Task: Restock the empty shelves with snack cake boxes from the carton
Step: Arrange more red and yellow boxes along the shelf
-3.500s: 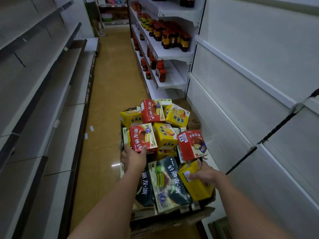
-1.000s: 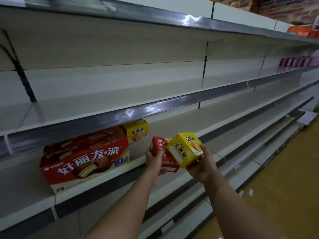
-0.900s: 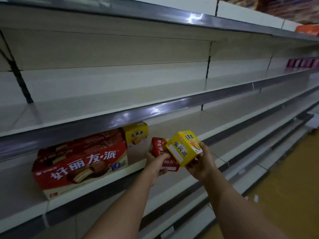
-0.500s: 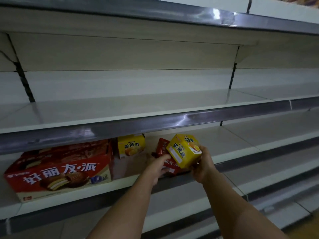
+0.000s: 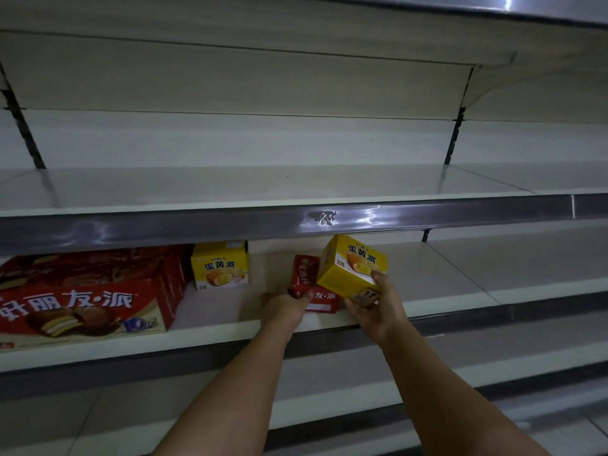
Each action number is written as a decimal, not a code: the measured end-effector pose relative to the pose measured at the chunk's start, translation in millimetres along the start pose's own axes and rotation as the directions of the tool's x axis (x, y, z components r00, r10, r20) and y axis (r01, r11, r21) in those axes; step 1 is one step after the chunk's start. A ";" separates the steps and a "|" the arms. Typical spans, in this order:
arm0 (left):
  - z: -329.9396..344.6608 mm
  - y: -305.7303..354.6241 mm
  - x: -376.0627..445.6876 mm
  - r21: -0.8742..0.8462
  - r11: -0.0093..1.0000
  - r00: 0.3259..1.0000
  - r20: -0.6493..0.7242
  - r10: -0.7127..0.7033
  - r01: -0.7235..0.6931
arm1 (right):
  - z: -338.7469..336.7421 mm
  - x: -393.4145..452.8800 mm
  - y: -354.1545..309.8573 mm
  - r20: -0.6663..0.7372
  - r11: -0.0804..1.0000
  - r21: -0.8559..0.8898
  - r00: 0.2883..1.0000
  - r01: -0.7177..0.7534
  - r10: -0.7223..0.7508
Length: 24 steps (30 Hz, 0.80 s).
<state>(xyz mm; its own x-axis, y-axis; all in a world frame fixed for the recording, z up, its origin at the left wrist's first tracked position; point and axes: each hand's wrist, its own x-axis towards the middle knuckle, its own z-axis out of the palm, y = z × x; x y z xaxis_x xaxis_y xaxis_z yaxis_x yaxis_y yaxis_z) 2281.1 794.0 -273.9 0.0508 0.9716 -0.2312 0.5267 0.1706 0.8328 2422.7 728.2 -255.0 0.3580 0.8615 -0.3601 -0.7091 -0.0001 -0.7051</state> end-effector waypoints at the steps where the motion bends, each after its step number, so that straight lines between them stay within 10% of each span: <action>1: 1.9 0.0 0.4 -0.026 1.000 0.999 0.036 -0.005 0.006 | -0.9 0.5 -1.2 0.017 1.000 -0.018 1.000 0.007 -0.007; 6: -8.0 3.2 -1.4 -0.347 0.935 0.997 0.002 -0.083 0.079 | 16.5 -1.7 5.0 0.041 0.958 -0.260 0.993 0.118 -0.111; 12: -60.1 6.3 -20.8 -0.655 0.738 0.958 -0.284 -0.041 -0.162 | 79.5 -18.1 43.9 0.134 0.834 -0.447 0.946 0.324 -0.296; 18: -113.4 -49.7 -7.8 -0.175 0.956 0.829 -0.550 0.104 -0.235 | 114.7 -24.5 94.6 0.227 0.706 -0.651 0.959 0.278 -0.168; 24: -122.9 -77.1 -9.3 0.161 0.980 0.842 -0.507 0.183 -0.116 | 119.3 -12.8 124.0 0.249 0.440 -0.845 0.952 0.304 -0.179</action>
<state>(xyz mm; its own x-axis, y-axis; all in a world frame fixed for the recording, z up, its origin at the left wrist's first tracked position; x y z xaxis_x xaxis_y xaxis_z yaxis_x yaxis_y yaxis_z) 2135.7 792.0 -274.2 -0.2911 0.9328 0.2127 0.6473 0.0284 0.7617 2257.7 777.8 -264.9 0.3169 0.9463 -0.0644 0.3098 -0.1674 -0.9359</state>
